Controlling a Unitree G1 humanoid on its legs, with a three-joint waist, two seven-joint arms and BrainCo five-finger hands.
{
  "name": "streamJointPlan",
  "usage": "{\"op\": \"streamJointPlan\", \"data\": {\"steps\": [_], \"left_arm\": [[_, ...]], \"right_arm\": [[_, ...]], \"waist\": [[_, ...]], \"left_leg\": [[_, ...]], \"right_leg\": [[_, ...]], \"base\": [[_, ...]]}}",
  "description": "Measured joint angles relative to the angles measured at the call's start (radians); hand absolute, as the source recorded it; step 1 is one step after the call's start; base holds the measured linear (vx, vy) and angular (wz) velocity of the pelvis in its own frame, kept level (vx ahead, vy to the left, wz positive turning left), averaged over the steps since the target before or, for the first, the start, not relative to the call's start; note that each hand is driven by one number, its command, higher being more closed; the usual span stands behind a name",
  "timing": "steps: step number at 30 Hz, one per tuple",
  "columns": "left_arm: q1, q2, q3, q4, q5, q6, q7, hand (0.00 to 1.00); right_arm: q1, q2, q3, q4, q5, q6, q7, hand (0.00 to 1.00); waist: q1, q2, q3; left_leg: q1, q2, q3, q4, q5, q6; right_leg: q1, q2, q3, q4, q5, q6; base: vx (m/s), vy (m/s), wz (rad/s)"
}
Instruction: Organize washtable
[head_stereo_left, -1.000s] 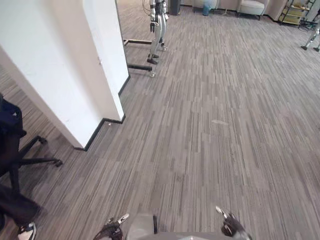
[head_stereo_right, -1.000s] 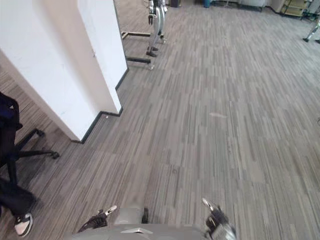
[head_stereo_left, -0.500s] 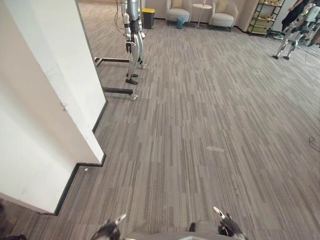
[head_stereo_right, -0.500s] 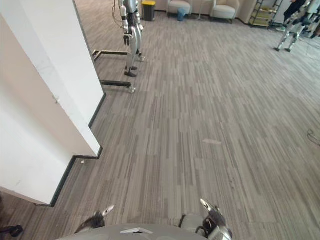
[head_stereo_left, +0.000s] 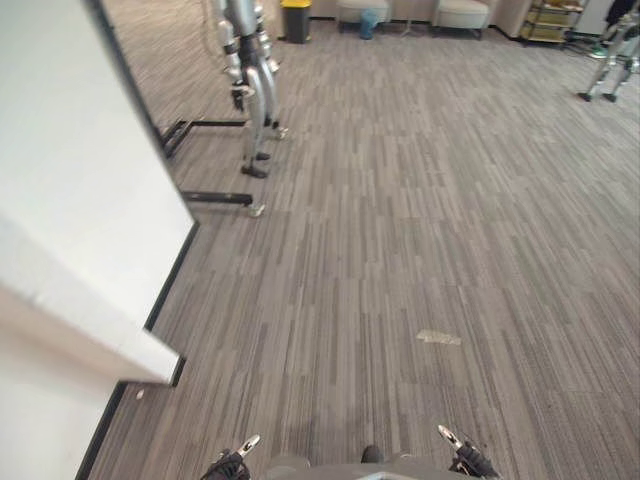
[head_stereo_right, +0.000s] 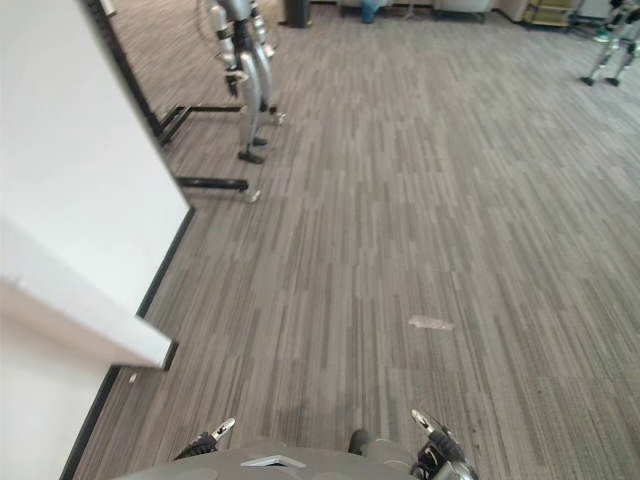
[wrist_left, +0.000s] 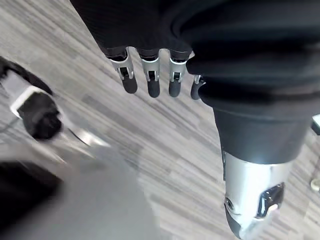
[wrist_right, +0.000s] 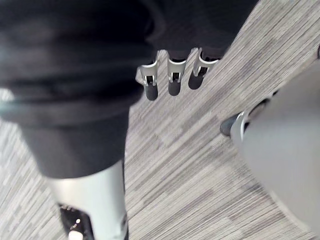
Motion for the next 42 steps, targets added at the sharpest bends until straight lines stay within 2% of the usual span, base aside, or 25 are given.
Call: {"op": "streamJointPlan", "data": {"steps": [2, 3, 5, 7, 8, 9, 10, 11, 13, 15, 17, 18, 20, 22, 24, 26, 28, 29, 30, 31, 33, 35, 38, 39, 42], "left_arm": [[0.033, 0.009, -0.028, 0.0, 0.001, -0.003, 0.0, 0.0], [0.037, 0.013, -0.033, 0.0, 0.001, -0.003, 0.0, 0.0], [0.064, 0.007, -0.052, 0.023, 0.001, 0.001, 0.001, 0.0], [0.086, 0.015, -0.049, 0.038, 0.002, 0.002, -0.001, 0.0], [0.09, 0.026, -0.044, 0.045, 0.002, 0.004, 0.001, 0.0], [0.093, 0.026, -0.036, 0.048, 0.002, 0.005, 0.001, 0.0], [0.096, 0.023, -0.03, 0.049, 0.0, 0.006, 0.0, 0.0], [0.09, 0.026, -0.033, 0.048, 0.0, 0.007, -0.001, 0.0], [0.085, 0.03, -0.035, 0.028, 0.0, 0.012, 0.003, 0.0], [0.057, 0.038, -0.043, 0.02, 0.001, 0.016, 0.004, 0.0], [0.026, 0.037, -0.044, -0.017, -0.002, 0.01, 0.006, 0.0], [-0.025, 0.027, -0.057, -0.022, -0.007, 0.002, 0.007, 0.0], [-0.052, 0.015, -0.084, -0.023, -0.008, 0.0, 0.007, 0.0], [-0.065, -0.004, -0.085, -0.03, -0.007, -0.004, 0.008, 0.0], [-0.061, -0.017, -0.078, -0.042, -0.009, -0.01, 0.009, 0.0], [-0.039, -0.007, -0.074, -0.049, -0.006, -0.009, 0.018, 0.0], [-0.027, 0.009, -0.066, -0.036, -0.015, -0.013, 0.02, 0.0], [-0.031, -0.006, -0.059, -0.009, -0.015, -0.014, 0.02, 0.0], [-0.032, -0.01, -0.052, -0.006, -0.018, -0.01, 0.017, 0.0], [-0.039, -0.011, -0.057, 0.004, -0.019, -0.014, 0.018, 0.0], [-0.052, -0.001, -0.086, 0.027, -0.02, -0.018, 0.018, 0.0], [-0.053, 0.001, -0.112, 0.027, -0.02, -0.03, 0.019, 0.0], [-0.057, 0.003, -0.151, 0.026, -0.021, -0.032, 0.018, 0.0], [-0.057, 0.005, -0.161, 0.029, -0.023, -0.029, 0.015, 0.0], [-0.062, 0.011, -0.118, 0.028, -0.04, -0.029, 0.011, 0.0]], "right_arm": [[-0.05, 0.001, 0.02, 0.022, 0.007, -0.002, -0.003, 0.0], [-0.059, 0.001, 0.023, 0.022, 0.007, -0.002, -0.003, 0.0], [-0.06, 0.001, 0.039, 0.011, 0.007, -0.009, -0.001, 0.0], [-0.043, 0.017, 0.061, 0.022, 0.007, -0.014, -0.006, 0.0], [-0.051, 0.017, 0.067, 0.039, 0.005, -0.014, -0.003, 0.0], [-0.043, 0.017, 0.066, 0.045, 0.005, -0.013, -0.002, 0.0], [-0.034, 0.018, 0.061, 0.046, 0.0, -0.016, -0.001, 0.0], [-0.033, 0.024, 0.062, 0.047, -0.005, -0.016, 0.004, 0.0], [-0.026, 0.03, 0.062, 0.014, -0.015, -0.016, 0.015, 0.0], [-0.003, 0.023, 0.062, 0.0, -0.043, -0.021, 0.017, 0.0], [0.011, 0.01, 0.051, 0.001, -0.044, -0.021, 0.022, 0.0], [0.013, 0.007, 0.018, 0.0, -0.044, -0.021, 0.022, 0.0], [0.019, 0.002, -0.011, 0.0, -0.043, -0.019, 0.021, 0.0], [0.05, 0.005, -0.028, 0.001, -0.042, -0.013, 0.014, 0.0], [0.064, 0.011, -0.052, 0.0, -0.034, -0.012, 0.01, 0.0], [0.076, 0.018, -0.055, 0.014, -0.035, 0.002, 0.011, 0.0], [0.069, 0.033, -0.073, 0.044, -0.041, 0.008, 0.015, 0.0], [0.061, 0.003, -0.095, 0.054, -0.043, 0.005, 0.013, 0.0], [0.063, -0.008, -0.098, 0.058, -0.043, 0.004, 0.012, 0.0], [0.072, -0.027, -0.09, 0.063, -0.043, 0.004, 0.011, 0.0], [0.082, -0.042, -0.077, 0.091, -0.041, 0.003, 0.009, 0.0], [0.085, -0.048, -0.046, 0.099, -0.04, 0.001, 0.008, 0.0], [0.064, -0.047, -0.021, 0.098, -0.033, 0.001, 0.009, 0.0], [0.066, -0.047, -0.022, 0.099, -0.032, 0.001, 0.008, 0.0], [0.072, -0.013, -0.025, 0.097, -0.031, 0.003, 0.001, 0.0]], "waist": [[0.015, -0.013, 0.018], [0.019, -0.015, 0.02], [0.022, 0.014, 0.008], [0.038, -0.006, -0.002], [0.025, -0.037, -0.002], [0.026, -0.04, -0.004], [0.032, -0.037, -0.016], [0.033, -0.04, -0.012], [0.018, -0.049, 0.004], [0.017, -0.042, 0.005], [0.009, -0.039, -0.004], [0.007, -0.037, -0.002], [-0.001, -0.022, -0.002], [-0.006, -0.02, -0.011], [-0.006, -0.031, -0.018], [-0.015, -0.052, -0.049], [-0.03, -0.072, -0.086], [-0.031, -0.027, -0.095], [-0.032, -0.023, -0.098], [-0.033, -0.029, -0.087], [-0.036, -0.028, -0.087], [-0.04, -0.026, -0.087], [-0.039, -0.006, -0.084], [-0.043, 0.001, -0.084], [-0.034, -0.04, -0.079]], "left_leg": [[-0.104, -0.051, -0.008, -0.146, -0.106, -0.025], [-0.118, -0.062, -0.003, -0.235, -0.116, -0.025], [-0.115, -0.072, -0.01, -0.718, -0.063, -0.028], [-0.096, -0.11, -0.003, -0.791, 0.07, 0.004], [-0.076, -0.135, -0.011, -0.777, 0.03, 0.054], [-0.075, -0.144, -0.007, -0.765, 0.003, 0.071], [-0.063, -0.148, 0.006, -0.761, -0.022, 0.07], [-0.03, -0.154, 0.019, -0.769, -0.047, 0.074], [0.049, -0.169, 0.023, -0.768, -0.07, 0.068], [0.151, -0.171, 0.007, -0.796, -0.084, 0.052], [0.226, -0.163, -0.038, -0.86, -0.084, 0.052], [0.262, -0.153, -0.067, -0.9, -0.086, 0.05], [0.291, -0.123, -0.092, -0.919, -0.097, 0.03], [0.311, -0.082, -0.128, -0.924, -0.129, -0.016], [0.324, -0.054, -0.153, -0.918, -0.173, -0.039], [0.356, 0.01, -0.195, -0.943, -0.216, -0.085], [0.332, 0.051, -0.227, -0.908, -0.222, -0.092], [0.279, 0.092, -0.244, -0.805, -0.191, -0.086], [0.25, 0.093, -0.242, -0.75, -0.155, -0.073], [0.207, 0.093, -0.216, -0.647, -0.06, -0.071], [0.165, 0.12, -0.114, -0.572, -0.053, -0.086], [0.123, 0.11, -0.034, -0.577, -0.058, -0.093], [0.071, 0.018, -0.063, -0.766, -0.105, -0.124], [0.073, -0.004, -0.053, -0.88, -0.075, -0.064], [0.137, -0.01, -0.03, -0.965, -0.038, -0.073]], "right_leg": [[0.109, -0.011, 0.049, -0.071, -0.014, 0.012], [0.128, -0.017, 0.062, -0.083, -0.025, 0.027], [0.169, -0.009, 0.059, -0.112, -0.104, 0.045], [0.202, -0.037, 0.085, -0.125, -0.145, 0.058], [0.205, -0.063, 0.088, -0.082, -0.162, 0.074], [0.195, -0.073, 0.098, -0.04, -0.17, 0.077], [0.131, -0.085, 0.124, 0.116, -0.194, 0.098], [0.016, -0.098, 0.143, 0.382, -0.189, 0.156], [-0.131, -0.145, 0.153, 0.775, -0.106, 0.265], [-0.191, -0.187, 0.11, 0.952, -0.108, 0.25], [-0.231, -0.248, 0.038, 0.907, -0.135, 0.2], [-0.277, -0.291, 0.017, 0.766, -0.142, 0.187], [-0.285, -0.293, 0.039, 0.551, -0.138, 0.188], [-0.281, -0.282, 0.148, 0.272, -0.07, 0.162], [-0.285, -0.29, 0.192, 0.157, -0.005, 0.17], [-0.274, -0.286, 0.114, 0.148, 0.036, 0.235], [-0.26, -0.256, 0.043, 0.151, 0.028, 0.233], [-0.238, -0.208, 0.008, 0.159, 0.031, 0.192], [-0.224, -0.202, -0.003, 0.157, 0.017, 0.174], [-0.172, -0.196, -0.029, 0.127, 0.006, 0.155], [-0.072, -0.197, -0.081, 0.06, 0.0, 0.138], [-0.019, -0.183, -0.11, -0.001, -0.005, 0.126], [-0.001, -0.127, -0.14, -0.093, -0.005, 0.118], [0.006, -0.105, -0.154, -0.111, -0.002, 0.119], [0.031, -0.113, -0.133, -0.121, 0.006, 0.126]], "base": [[-0.14, -0.037, -0.67], [-0.13, 0.062, -0.64], [-0.14, 0.18, -0.28], [0.24, 0.122, -0.02], [0.44, 0.061, 0.05], [0.47, 0.078, 0.06], [0.45, 0.115, -0.16], [0.47, 0.081, -0.22], [0.34, 0.02, 0.03], [0.19, -0.005, 0.33], [0.01, 0.051, 0.53], [-0.08, 0.129, 0.47], [-0.11, 0.166, 0.39], [-0.08, 0.091, 0.41], [0.05, -0.169, 0.35], [0.19, -0.515, 0.48], [0.27, -0.616, 0.56], [0.24, -0.526, 0.45], [0.17, -0.406, 0.37], [0.14, -0.334, 0.48], [0.07, -0.211, 0.56], [-0.07, 0.001, 0.28], [-0.14, 0.191, 0.08], [-0.03, 0.214, 0.22], [0.09, 0.065, -0.06]]}}
